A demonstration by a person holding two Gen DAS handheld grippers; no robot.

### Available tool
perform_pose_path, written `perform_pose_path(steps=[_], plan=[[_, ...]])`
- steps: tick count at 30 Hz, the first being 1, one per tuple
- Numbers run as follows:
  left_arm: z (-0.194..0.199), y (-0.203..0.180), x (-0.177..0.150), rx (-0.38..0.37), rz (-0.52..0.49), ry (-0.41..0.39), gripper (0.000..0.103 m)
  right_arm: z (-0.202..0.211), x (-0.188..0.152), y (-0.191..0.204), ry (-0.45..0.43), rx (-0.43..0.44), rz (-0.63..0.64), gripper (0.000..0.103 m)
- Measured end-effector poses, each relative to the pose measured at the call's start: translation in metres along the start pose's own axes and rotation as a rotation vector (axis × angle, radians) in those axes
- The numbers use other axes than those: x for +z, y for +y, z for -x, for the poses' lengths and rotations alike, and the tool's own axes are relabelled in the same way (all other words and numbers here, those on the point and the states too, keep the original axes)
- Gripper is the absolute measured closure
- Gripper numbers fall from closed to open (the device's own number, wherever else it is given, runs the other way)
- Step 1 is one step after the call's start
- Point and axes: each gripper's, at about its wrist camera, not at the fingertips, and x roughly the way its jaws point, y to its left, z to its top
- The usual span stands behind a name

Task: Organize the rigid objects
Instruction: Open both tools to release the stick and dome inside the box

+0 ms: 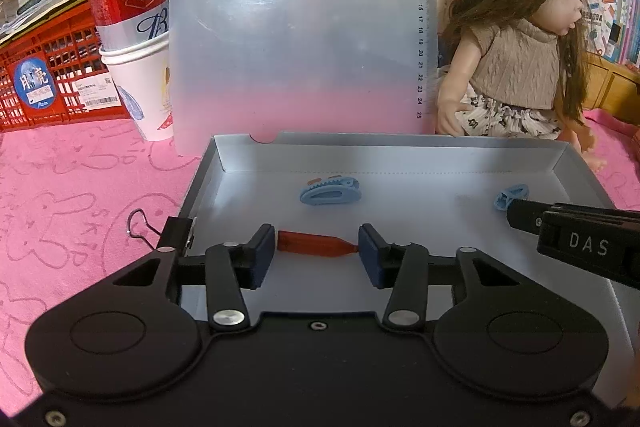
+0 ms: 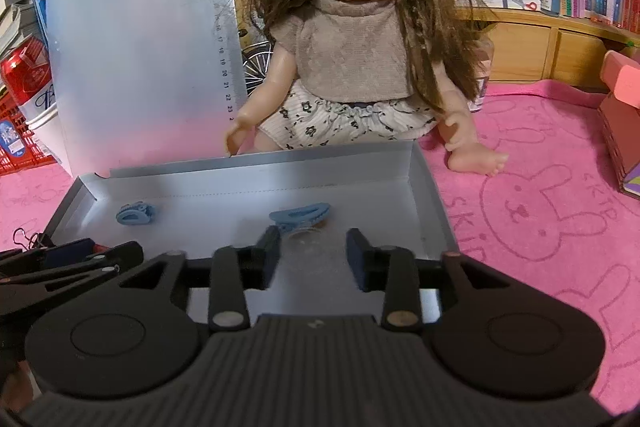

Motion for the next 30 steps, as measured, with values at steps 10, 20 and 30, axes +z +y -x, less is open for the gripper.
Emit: perform_pose_path(steps=[10, 20, 30], plan=[[0.029, 0.001, -0.003, 0.015, -0.030, -0.069, 0.036, 0.028, -0.001, 0.004, -0.060, 0.006, 0.035, 0.019], [0.077, 0.009, -0.014, -0.051, -0.033, -0.123, 0.024, 0.074, -0.009, 0.002, -0.119, 0.058, 0.059, 0.011], [0.125, 0.022, -0.040, -0.094, -0.011, -0.160, 0.023, 0.125, -0.029, 0.006, -0.193, 0.105, 0.140, 0.000]])
